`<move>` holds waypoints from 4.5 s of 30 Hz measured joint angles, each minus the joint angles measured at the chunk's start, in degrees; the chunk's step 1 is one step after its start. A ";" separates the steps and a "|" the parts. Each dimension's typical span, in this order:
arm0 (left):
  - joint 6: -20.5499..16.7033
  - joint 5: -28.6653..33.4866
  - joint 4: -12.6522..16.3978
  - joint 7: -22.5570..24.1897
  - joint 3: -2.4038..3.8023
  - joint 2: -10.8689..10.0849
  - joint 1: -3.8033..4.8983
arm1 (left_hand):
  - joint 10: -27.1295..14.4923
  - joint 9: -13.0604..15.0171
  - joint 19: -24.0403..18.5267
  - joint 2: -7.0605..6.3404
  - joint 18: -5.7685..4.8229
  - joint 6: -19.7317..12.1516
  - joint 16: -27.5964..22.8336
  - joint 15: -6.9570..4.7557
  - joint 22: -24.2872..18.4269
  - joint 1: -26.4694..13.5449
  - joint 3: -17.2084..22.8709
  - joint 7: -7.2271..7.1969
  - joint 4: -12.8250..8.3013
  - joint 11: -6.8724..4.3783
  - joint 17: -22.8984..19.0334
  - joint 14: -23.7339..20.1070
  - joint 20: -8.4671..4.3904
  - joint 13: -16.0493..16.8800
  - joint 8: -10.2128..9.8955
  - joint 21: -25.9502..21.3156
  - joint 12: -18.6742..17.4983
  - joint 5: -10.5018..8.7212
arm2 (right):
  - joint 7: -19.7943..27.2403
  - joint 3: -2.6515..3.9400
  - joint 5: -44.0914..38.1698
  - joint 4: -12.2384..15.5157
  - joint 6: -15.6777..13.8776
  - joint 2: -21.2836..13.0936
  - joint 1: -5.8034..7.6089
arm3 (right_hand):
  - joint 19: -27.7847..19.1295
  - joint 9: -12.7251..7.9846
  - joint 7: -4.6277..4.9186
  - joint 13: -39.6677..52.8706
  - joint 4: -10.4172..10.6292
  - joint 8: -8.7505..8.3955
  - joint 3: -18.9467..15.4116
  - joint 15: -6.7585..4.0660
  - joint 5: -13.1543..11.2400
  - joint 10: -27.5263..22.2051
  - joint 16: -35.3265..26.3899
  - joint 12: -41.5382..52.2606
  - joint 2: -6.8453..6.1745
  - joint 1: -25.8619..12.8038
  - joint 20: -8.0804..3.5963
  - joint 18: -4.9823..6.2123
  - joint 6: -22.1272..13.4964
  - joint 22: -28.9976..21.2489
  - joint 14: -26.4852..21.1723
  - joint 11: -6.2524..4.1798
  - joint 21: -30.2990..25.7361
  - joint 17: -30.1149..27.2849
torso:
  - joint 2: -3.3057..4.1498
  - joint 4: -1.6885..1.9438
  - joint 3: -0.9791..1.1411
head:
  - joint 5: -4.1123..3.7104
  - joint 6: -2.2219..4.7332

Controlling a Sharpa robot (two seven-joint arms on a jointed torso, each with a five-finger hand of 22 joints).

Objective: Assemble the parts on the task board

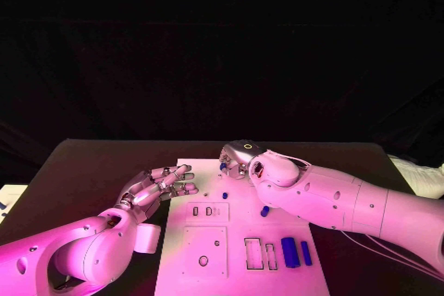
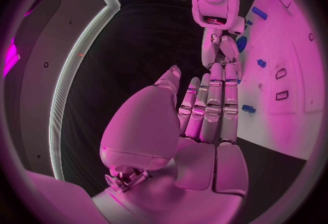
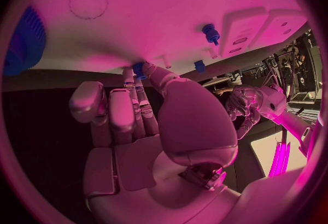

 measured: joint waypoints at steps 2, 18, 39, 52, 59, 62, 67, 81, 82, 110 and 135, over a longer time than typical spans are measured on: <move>0.00 0.00 -0.01 -0.02 0.00 -0.01 0.00 | 0.00 0.00 0.00 0.00 0.00 0.00 0.00 0.00 0.00 0.00 0.00 0.00 0.00 0.00 0.00 0.00 0.00 0.00 0.00 0.00 0.00 0.00 | -0.11 0.04 -0.01 0.22 -0.08 -0.17 0.05 | -1.04 -0.72 0.39 0.00 0.07 0.00 -0.71 0.10 -0.22 -2.52 -0.98 0.00 -0.74 0.32 0.57 0.00 -2.17 -1.95 -0.11 0.59 -1.22 -1.63 | 0.01 0.06 0.00 | -0.02 0.06; 0.01 0.00 -0.30 -0.12 0.00 -0.40 0.01 | 0.00 -0.05 0.00 0.00 0.00 0.00 0.00 0.00 -0.07 0.00 0.00 0.00 0.00 0.00 -0.01 0.00 0.00 0.00 0.00 0.00 0.00 0.00 | 0.04 1.17 2.63 10.35 -3.14 -10.36 0.10 | 0.37 -0.94 0.01 0.91 1.49 0.00 -2.26 0.24 2.91 2.80 1.31 2.05 -1.68 0.37 0.28 0.00 -2.31 1.13 -0.06 -0.03 0.62 1.38 | -0.01 -0.03 0.02 | 0.10 0.34; 0.23 0.01 -0.56 -0.21 -0.01 -0.24 0.01 | 0.00 -0.05 0.00 0.00 -0.01 0.00 0.00 0.00 -0.06 0.00 0.00 0.00 0.00 0.00 0.04 0.00 0.00 0.00 -0.22 -0.22 0.00 0.00 | -2.47 1.90 16.75 14.35 0.05 -22.17 1.22 | 7.63 -0.63 -1.66 55.98 11.93 1.24 -20.96 -3.00 7.71 14.27 14.35 53.19 -2.44 4.75 -2.33 -2.68 -3.76 18.85 -0.12 -3.43 11.05 18.24 | -0.62 -1.20 0.39 | -0.21 1.12; 0.36 0.01 -0.60 -0.27 -0.01 -0.20 0.00 | 0.00 -0.04 0.00 0.00 -0.01 0.00 0.00 0.00 -0.06 -0.01 0.00 0.00 0.01 0.00 0.04 0.00 0.00 0.00 -0.22 -0.22 0.00 0.00 | -3.08 1.85 18.61 11.58 3.42 -19.67 0.64 | 7.81 -0.44 -1.66 61.50 12.39 1.92 -21.41 -2.84 7.71 15.12 14.93 58.24 -1.73 5.90 -2.11 -2.68 -3.76 19.68 0.04 -3.21 11.44 18.23 | -0.60 -1.12 0.29 | -0.41 0.72; 0.40 0.01 -0.59 -0.28 -0.01 -0.20 0.00 | 0.00 -0.04 0.00 0.00 -0.01 0.00 0.00 0.00 -0.06 -0.01 0.00 0.00 0.01 0.00 0.03 0.00 0.00 0.00 -0.21 -0.22 0.00 0.00 | -3.11 1.85 18.82 11.18 4.46 -18.90 0.41 | 7.81 -0.44 -1.66 63.49 12.56 2.34 -21.59 -2.84 7.71 15.65 14.94 60.16 -1.53 6.11 -2.10 -2.69 -3.76 19.87 0.04 -3.09 11.43 18.22 | -0.60 -1.04 0.29 | -0.41 0.53; 0.41 0.01 -0.59 -0.28 -0.01 -0.20 0.00 | 0.00 -0.04 0.00 0.00 0.00 0.00 0.00 0.00 -0.06 0.00 0.00 0.00 0.01 0.00 0.03 0.00 0.00 0.00 -0.21 -0.21 0.00 0.00 | -3.13 1.85 18.84 11.06 4.73 -18.64 0.25 | 7.81 -0.40 -1.66 64.13 12.56 2.34 -21.59 -2.84 7.71 15.94 14.94 60.91 -1.53 6.11 -2.10 -2.69 -3.76 19.96 0.04 -3.23 11.70 18.22 | -0.60 -1.05 0.29 | -0.36 0.53; 0.43 0.01 -0.59 -0.28 -0.01 -0.20 0.00 | 0.00 -0.04 0.00 0.00 -0.01 0.00 0.00 0.00 -0.06 -0.01 0.00 0.00 0.01 0.00 0.03 0.00 0.00 0.00 -0.21 -0.21 0.00 0.00 | -3.15 1.87 18.84 10.70 4.88 -18.37 0.18 | 7.80 -0.37 -1.66 65.30 12.56 2.34 -21.59 -2.85 7.71 16.35 15.18 62.02 -1.28 6.35 -2.10 -2.68 -3.76 20.07 0.03 -3.02 11.70 18.22 | -0.60 -1.04 0.29 | -0.35 0.53; 0.46 0.01 -0.67 -0.30 -0.01 -0.19 0.00 | 0.00 -0.04 0.00 0.00 0.00 0.00 -0.23 0.00 -0.15 -0.01 0.16 0.00 -0.15 0.00 0.13 0.00 0.00 0.00 -0.21 -0.21 0.00 0.00 | -3.57 1.90 16.83 9.92 5.02 -17.27 -0.10 | 8.46 -0.02 -2.08 69.95 11.92 3.80 -20.95 -2.84 7.28 17.27 15.74 66.59 0.54 8.18 -2.35 -2.68 -1.43 20.62 0.04 -2.92 12.40 18.21 | -0.59 -0.94 0.30 | -0.35 0.11; 0.46 0.01 -0.68 -0.30 -0.01 -0.19 0.00 | 0.00 -0.04 0.00 0.00 -0.01 0.00 -0.23 0.00 -0.15 -0.01 0.15 0.00 -0.15 0.00 0.13 0.00 0.00 0.00 -0.21 -0.21 0.00 0.00 | -3.62 1.91 16.35 9.95 4.99 -17.24 -0.15 | 8.54 -0.01 -2.10 70.56 11.65 3.92 -20.67 -2.78 6.54 17.38 15.74 67.22 0.76 8.40 -2.42 -2.68 -1.07 20.62 0.10 -2.81 12.58 18.21 | -0.59 -0.94 0.30 | -0.36 0.07; 0.55 0.01 -0.82 -0.33 -0.01 -0.08 -0.01 | 0.00 -0.03 0.00 0.00 -0.01 0.00 -0.23 0.00 -0.14 -0.01 0.16 0.00 -0.14 0.00 0.12 0.00 0.00 0.00 -0.21 -0.21 0.00 0.00 | -3.73 1.80 6.00 17.78 -3.69 -14.86 -0.93 | 9.96 -0.01 -1.95 71.57 9.53 4.82 -15.52 -3.73 6.59 19.85 16.01 71.69 1.06 9.42 -3.44 -3.58 0.89 20.60 0.01 -4.48 13.91 18.20 | -0.60 -0.85 0.21 | -0.05 0.11; 0.60 0.02 -0.82 -0.37 -0.02 0.07 0.00 | 0.00 -0.04 0.00 0.00 0.00 0.00 -0.22 0.00 -0.14 -0.01 0.15 0.00 -0.14 0.00 0.11 0.00 0.00 0.00 -0.21 -0.21 0.00 0.00 | -3.41 -0.55 4.27 11.91 -1.78 -4.99 -0.95 | 9.95 -0.01 -1.95 71.79 9.69 4.43 -15.03 -3.72 6.54 19.93 16.00 70.27 1.45 9.02 -3.44 -3.57 0.89 20.58 0.00 -4.55 13.91 18.24 | -0.53 -0.81 0.21 | 0.70 -0.34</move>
